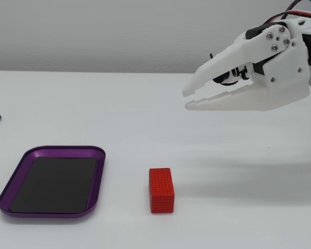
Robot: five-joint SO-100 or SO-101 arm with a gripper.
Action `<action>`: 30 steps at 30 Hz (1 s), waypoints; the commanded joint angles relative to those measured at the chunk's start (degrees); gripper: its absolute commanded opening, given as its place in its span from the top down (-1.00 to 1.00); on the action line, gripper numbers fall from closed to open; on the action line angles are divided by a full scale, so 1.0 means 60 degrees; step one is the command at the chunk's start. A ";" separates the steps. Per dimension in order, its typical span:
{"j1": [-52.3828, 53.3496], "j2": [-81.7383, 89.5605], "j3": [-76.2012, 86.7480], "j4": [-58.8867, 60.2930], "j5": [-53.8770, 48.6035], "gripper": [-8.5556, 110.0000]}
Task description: Pick up the cube and place it in the box.
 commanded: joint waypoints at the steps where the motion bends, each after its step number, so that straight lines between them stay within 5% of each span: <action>1: 0.0015 0.0293 0.0029 -0.0117 0.0161 0.86; 30: 0.0044 0.0029 -0.0820 -0.0117 -0.0103 0.83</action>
